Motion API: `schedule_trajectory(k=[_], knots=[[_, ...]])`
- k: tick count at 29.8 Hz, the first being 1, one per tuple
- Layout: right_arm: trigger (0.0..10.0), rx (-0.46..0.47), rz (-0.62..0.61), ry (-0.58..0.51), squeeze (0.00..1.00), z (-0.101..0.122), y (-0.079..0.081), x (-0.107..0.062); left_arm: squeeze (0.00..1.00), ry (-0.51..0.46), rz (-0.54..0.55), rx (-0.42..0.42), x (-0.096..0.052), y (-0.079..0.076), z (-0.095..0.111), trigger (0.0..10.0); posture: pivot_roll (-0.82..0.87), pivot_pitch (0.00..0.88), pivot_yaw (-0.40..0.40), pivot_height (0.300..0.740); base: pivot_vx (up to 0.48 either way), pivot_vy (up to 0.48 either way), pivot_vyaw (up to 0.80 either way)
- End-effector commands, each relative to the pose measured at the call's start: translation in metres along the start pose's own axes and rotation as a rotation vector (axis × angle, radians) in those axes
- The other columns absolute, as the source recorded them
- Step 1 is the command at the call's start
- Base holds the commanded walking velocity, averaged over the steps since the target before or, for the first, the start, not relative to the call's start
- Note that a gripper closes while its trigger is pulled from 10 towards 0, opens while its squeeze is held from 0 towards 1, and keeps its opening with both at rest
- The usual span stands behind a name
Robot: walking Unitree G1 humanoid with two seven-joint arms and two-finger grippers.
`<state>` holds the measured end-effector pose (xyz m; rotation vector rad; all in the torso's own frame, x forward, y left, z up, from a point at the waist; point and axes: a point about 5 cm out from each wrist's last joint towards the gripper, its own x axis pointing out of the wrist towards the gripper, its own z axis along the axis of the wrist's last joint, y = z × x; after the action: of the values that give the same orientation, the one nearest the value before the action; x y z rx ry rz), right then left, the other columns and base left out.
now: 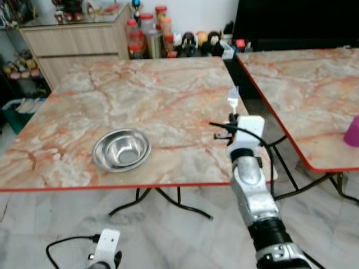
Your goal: Setting the table
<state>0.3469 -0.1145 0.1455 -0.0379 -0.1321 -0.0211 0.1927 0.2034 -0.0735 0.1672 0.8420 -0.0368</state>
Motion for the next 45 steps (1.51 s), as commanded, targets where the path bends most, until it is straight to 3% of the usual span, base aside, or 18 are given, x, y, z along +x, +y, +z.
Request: schedule_trajectory(k=[1, 20, 45], knots=[[10.0, 0.004, 0.005, -0.024, 0.0, 0.006, 0.0, -0.001, 0.0, 0.034, 0.004, 0.0, -0.002, 0.001, -0.008, 10.0, -0.03, 0.023, 0.043, 0.736, 0.0, 0.281, 0.0], [10.0, -0.006, -0.022, -0.012, 0.0, 0.006, -0.004, -0.001, 0.0, 0.027, -0.007, 0.029, 0.0, 0.003, -0.002, 10.0, -0.05, 0.0, 0.066, 0.736, 0.0, 0.393, 0.0], [10.0, -0.01, -0.034, 0.002, 0.0, 0.005, -0.008, 0.001, 0.0, 0.012, -0.007, 0.029, 0.002, 0.0, 0.004, 10.0, -0.05, 0.003, 0.058, 0.736, 0.0, 0.0, 0.0]])
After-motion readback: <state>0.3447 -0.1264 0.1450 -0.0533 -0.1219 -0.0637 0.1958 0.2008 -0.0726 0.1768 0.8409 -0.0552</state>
